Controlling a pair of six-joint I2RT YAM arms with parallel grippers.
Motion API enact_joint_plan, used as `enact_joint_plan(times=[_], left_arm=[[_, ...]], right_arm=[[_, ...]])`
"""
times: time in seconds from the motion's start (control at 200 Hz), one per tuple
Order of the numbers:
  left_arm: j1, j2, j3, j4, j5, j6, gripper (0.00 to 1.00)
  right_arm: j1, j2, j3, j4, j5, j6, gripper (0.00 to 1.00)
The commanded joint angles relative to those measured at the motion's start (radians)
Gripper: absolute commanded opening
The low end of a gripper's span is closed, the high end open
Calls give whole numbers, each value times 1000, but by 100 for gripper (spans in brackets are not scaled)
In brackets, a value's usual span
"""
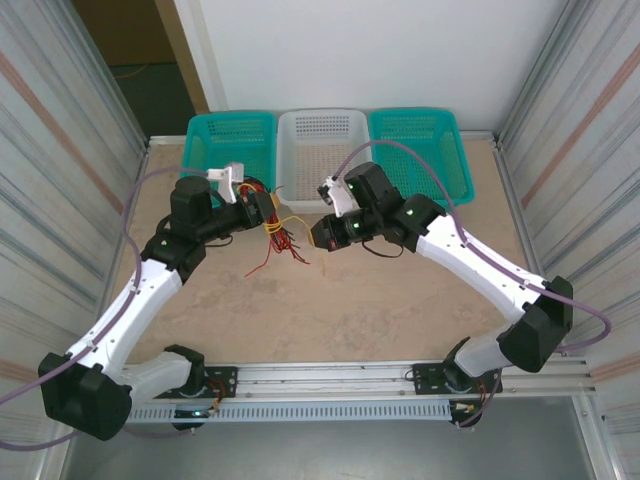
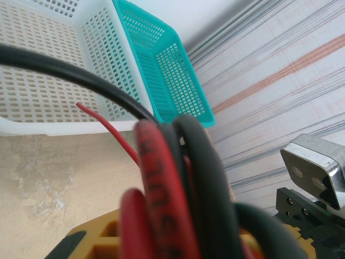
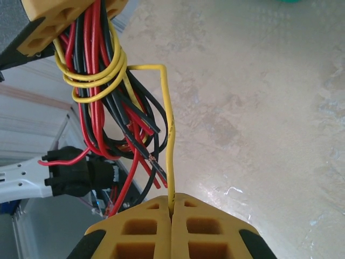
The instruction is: Untangle the cables
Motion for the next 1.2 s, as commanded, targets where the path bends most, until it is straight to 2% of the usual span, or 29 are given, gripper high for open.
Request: enact_joint_plan(times=[0.0, 0.125, 0.311, 0.436, 0.596, 0.731, 0.872, 0.967, 1.062, 1.122, 1.192], left_arm=[[2, -3, 7, 38, 38, -4, 0], [16, 4, 0, 71, 89, -42, 0], [33, 29, -46, 303, 228, -244, 0], [32, 25, -88, 512, 254, -393, 0], [32, 13, -97, 658, 211, -513, 0], [26, 25, -136, 907, 87, -665, 0], [17, 15, -159, 1002, -114, -657, 0], [17, -19, -159, 922, -267, -567, 0], [6, -76, -146, 708, -467, -482, 0], [-15, -95, -147, 639, -591, -406, 0], [-19, -84, -140, 584, -660, -334, 0]], right_arm=[[-36, -21, -4, -8, -16, -33, 0], [-97, -39, -28, 26, -69, -41, 0], [-103, -40, -83, 138, -70, -55, 0], [-118, -25, -157, 287, -63, -12, 0], [-119, 21, -221, 452, -80, 53, 0], [-68, 51, -268, 529, -77, 84, 0], [12, 60, -310, 578, -56, 126, 0], [68, 36, -336, 576, -38, 144, 0], [142, -1, -337, 504, -2, 110, 0], [187, -21, -317, 430, 20, 75, 0], [211, -44, -278, 345, -2, 48, 0]])
